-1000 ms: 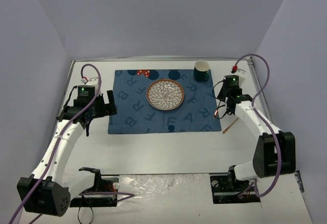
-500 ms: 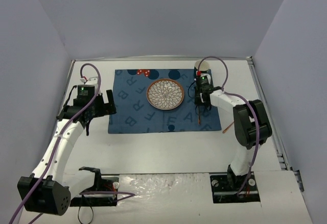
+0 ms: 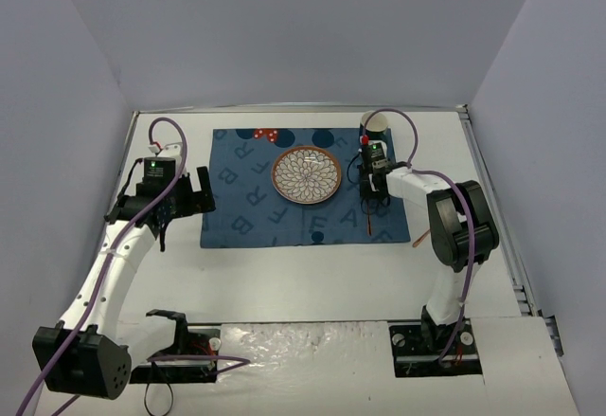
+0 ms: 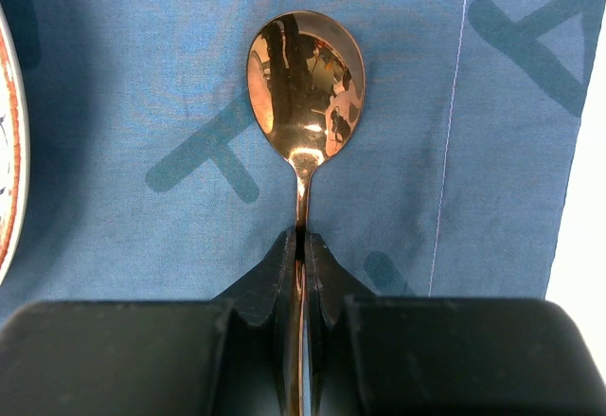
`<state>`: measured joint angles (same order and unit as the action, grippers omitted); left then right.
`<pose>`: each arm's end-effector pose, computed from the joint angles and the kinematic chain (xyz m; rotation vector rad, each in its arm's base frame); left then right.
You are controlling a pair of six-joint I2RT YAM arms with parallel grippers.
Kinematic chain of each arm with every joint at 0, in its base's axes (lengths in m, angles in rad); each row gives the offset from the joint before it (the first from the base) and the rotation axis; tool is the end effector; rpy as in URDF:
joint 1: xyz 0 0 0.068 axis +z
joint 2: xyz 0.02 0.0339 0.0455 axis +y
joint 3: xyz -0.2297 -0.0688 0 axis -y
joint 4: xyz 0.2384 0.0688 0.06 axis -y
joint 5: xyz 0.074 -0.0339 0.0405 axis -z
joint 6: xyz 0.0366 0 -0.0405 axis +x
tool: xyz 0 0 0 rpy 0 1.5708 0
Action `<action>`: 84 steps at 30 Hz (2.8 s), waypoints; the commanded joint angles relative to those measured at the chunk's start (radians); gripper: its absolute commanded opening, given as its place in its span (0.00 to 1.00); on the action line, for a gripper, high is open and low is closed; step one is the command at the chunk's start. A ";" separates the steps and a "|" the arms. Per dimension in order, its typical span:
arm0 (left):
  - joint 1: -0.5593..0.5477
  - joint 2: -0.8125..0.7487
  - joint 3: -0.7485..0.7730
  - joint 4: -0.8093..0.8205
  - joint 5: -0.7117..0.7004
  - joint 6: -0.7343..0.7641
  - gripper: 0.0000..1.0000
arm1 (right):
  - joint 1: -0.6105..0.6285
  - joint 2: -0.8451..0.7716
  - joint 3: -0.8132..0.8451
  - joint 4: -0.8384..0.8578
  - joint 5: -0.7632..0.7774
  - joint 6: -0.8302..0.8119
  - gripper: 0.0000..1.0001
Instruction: Set the dinner table for one person
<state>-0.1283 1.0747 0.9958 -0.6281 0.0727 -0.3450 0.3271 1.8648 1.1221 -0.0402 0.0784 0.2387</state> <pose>0.2348 -0.0330 0.2848 -0.2101 2.2878 -0.3294 0.3618 0.1197 0.1384 -0.0658 2.3573 0.1848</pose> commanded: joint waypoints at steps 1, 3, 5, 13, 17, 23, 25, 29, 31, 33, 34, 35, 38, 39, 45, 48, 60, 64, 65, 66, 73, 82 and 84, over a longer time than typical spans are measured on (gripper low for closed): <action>0.009 0.001 0.037 0.027 -0.016 0.005 0.97 | -0.002 -0.012 0.031 0.031 0.007 0.000 0.00; 0.009 0.001 0.037 0.027 -0.016 0.004 0.97 | -0.002 -0.020 0.032 0.030 0.010 0.001 0.00; 0.009 0.001 0.037 0.027 -0.015 0.004 0.97 | -0.002 -0.023 0.032 0.030 0.013 0.003 0.00; 0.009 -0.002 0.037 0.027 -0.014 0.006 0.97 | 0.000 -0.028 0.019 0.031 0.016 0.000 0.00; 0.009 -0.004 0.037 0.028 -0.013 0.005 0.97 | 0.000 -0.041 0.015 0.030 0.030 0.000 0.00; 0.009 -0.005 0.035 0.028 -0.011 0.003 0.97 | 0.000 -0.042 -0.009 0.031 0.031 0.010 0.01; 0.009 -0.005 0.036 0.028 -0.011 0.004 0.97 | -0.001 -0.057 -0.018 0.031 0.035 0.014 0.10; 0.009 -0.005 0.035 0.028 -0.010 0.005 0.97 | -0.002 -0.099 -0.020 0.030 0.043 0.017 0.24; 0.009 -0.005 0.035 0.028 -0.010 0.005 0.97 | -0.003 -0.122 -0.018 0.029 0.053 0.025 0.34; 0.009 -0.007 0.035 0.028 -0.010 0.003 0.97 | -0.008 -0.154 -0.020 0.031 0.068 0.042 0.45; 0.009 -0.007 0.035 0.028 -0.010 0.004 0.97 | -0.011 -0.177 -0.023 0.030 0.076 0.050 0.48; 0.009 -0.007 0.035 0.029 -0.009 0.005 0.97 | -0.016 -0.194 -0.028 0.031 0.091 0.061 0.50; 0.009 -0.010 0.033 0.030 -0.008 0.003 0.97 | -0.055 -0.264 -0.071 0.029 0.150 0.112 0.58; 0.009 -0.011 0.033 0.030 -0.007 0.003 0.97 | -0.076 -0.283 -0.088 0.027 0.160 0.132 0.59; 0.009 -0.019 0.033 0.031 -0.001 0.003 0.97 | -0.254 -0.396 -0.226 0.021 0.173 0.185 0.59; 0.007 -0.019 0.035 0.033 0.004 0.003 0.97 | -0.323 -0.428 -0.278 0.022 0.166 0.197 0.59; 0.009 -0.025 0.033 0.031 0.003 0.003 0.97 | -0.495 -0.380 -0.349 0.079 0.139 0.237 0.53; 0.009 -0.025 0.033 0.031 0.002 0.003 0.97 | -0.519 -0.358 -0.379 0.114 0.119 0.243 0.46; 0.009 -0.025 0.033 0.031 0.002 0.003 0.97 | -0.525 -0.351 -0.387 0.121 0.114 0.244 0.45; 0.009 -0.025 0.033 0.031 0.002 0.003 0.97 | -0.529 -0.345 -0.393 0.129 0.109 0.244 0.43; 0.009 -0.022 0.033 0.031 0.001 0.003 0.97 | -0.533 -0.299 -0.395 0.148 0.106 0.248 0.28; 0.009 -0.019 0.033 0.031 -0.001 0.003 0.97 | -0.533 -0.297 -0.397 0.149 0.118 0.235 0.00; 0.009 -0.017 0.033 0.031 0.001 0.003 0.97 | -0.524 -0.339 -0.388 0.149 0.122 0.224 0.00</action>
<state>-0.1280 1.0748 0.9958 -0.6277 0.0742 -0.3453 -0.2024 1.5661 0.7208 0.1004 0.1787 0.4715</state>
